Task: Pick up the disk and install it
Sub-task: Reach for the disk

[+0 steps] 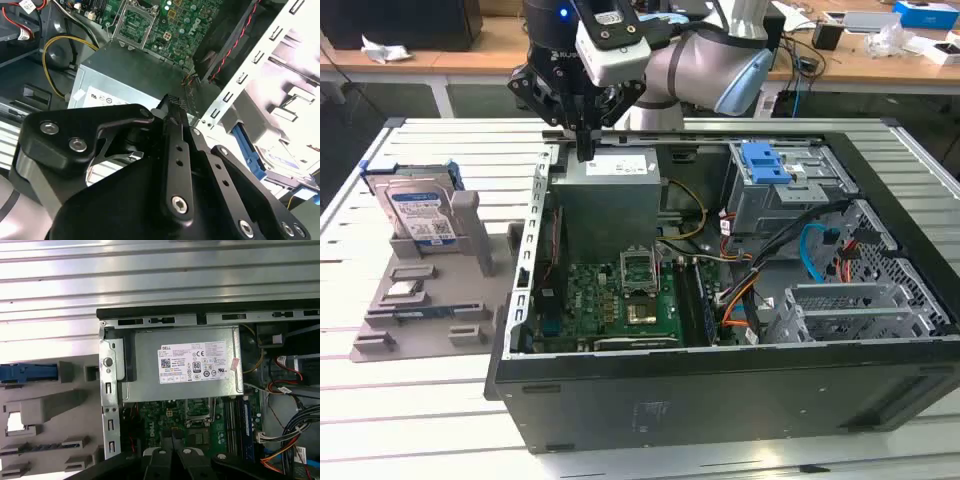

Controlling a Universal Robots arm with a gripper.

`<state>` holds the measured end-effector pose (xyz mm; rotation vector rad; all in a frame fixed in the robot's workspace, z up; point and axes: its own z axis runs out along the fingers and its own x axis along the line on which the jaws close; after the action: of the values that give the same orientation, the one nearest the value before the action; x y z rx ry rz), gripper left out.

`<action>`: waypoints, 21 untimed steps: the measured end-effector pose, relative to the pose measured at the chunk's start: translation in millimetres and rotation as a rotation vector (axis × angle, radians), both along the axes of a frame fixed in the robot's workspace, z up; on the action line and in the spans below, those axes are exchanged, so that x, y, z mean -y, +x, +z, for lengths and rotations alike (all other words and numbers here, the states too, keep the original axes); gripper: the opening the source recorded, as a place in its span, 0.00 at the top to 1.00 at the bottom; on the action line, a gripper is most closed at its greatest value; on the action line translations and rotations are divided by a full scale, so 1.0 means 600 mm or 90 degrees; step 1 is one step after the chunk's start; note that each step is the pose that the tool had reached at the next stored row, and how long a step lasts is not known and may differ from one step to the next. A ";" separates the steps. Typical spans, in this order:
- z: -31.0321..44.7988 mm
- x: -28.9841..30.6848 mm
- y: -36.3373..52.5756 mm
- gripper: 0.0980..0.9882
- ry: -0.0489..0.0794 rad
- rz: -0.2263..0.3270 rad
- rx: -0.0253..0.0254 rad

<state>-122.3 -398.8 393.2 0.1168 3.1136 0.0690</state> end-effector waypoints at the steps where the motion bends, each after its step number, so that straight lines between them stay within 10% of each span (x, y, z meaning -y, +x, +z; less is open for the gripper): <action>1: 0.000 0.0001 -0.003 0.99 0.000 0.000 0.0000; 21: 0.000 0.0001 -0.089 0.99 0.000 0.000 -0.0001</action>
<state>-175.8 -398.8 393.3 0.1166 3.1137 0.0688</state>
